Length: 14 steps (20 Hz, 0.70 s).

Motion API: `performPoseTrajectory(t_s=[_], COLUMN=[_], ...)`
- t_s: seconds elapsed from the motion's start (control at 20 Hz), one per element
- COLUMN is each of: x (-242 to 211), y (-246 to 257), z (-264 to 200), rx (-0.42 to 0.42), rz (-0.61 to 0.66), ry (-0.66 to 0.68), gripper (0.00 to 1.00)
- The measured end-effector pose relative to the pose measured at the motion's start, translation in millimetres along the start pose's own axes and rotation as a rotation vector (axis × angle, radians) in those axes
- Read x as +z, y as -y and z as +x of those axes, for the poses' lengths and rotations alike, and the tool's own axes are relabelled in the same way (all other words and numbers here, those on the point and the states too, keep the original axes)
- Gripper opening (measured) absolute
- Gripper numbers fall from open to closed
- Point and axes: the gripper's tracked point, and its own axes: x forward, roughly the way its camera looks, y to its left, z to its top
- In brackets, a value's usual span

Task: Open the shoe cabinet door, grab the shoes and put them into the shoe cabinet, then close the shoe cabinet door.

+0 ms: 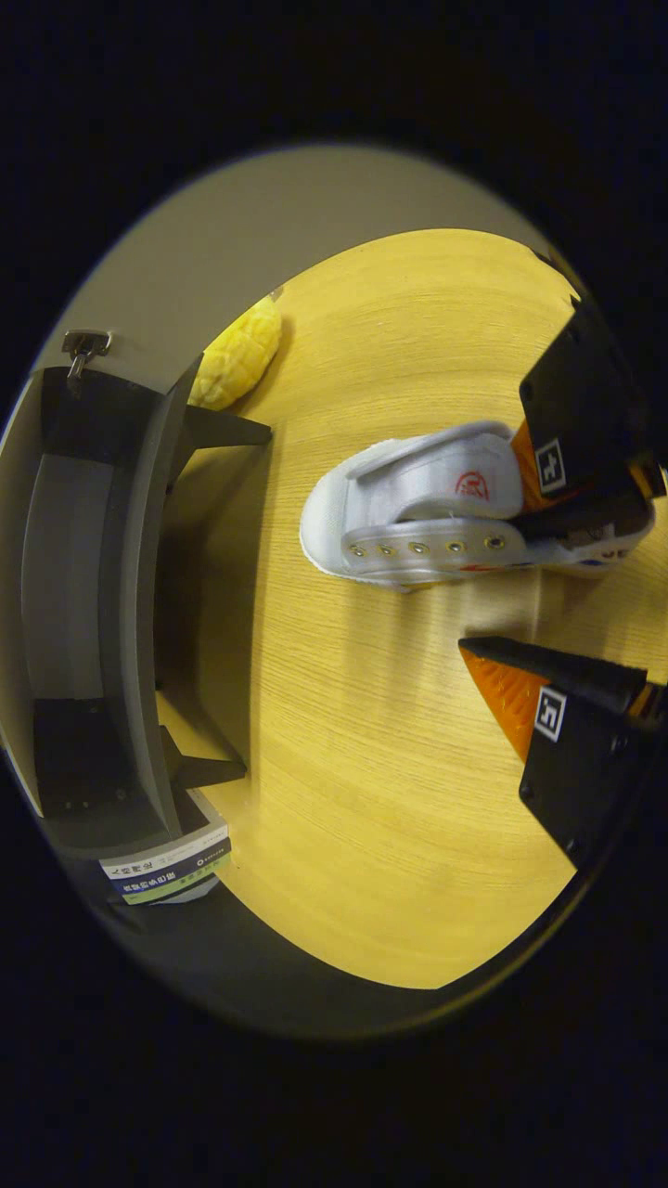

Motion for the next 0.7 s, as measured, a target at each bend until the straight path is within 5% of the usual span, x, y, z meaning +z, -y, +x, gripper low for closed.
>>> performPoseTrajectory(t_s=[0.15,0.45,0.7], x=[6.7,8.0,13.7], y=[3.3,-2.5,-0.3], z=[3.8,6.0,-1.7], rx=[-0.016,0.046,0.051], rz=[-0.007,-0.086,-0.047], ry=[0.009,0.057,0.086], gripper=[0.17,0.03,0.03])
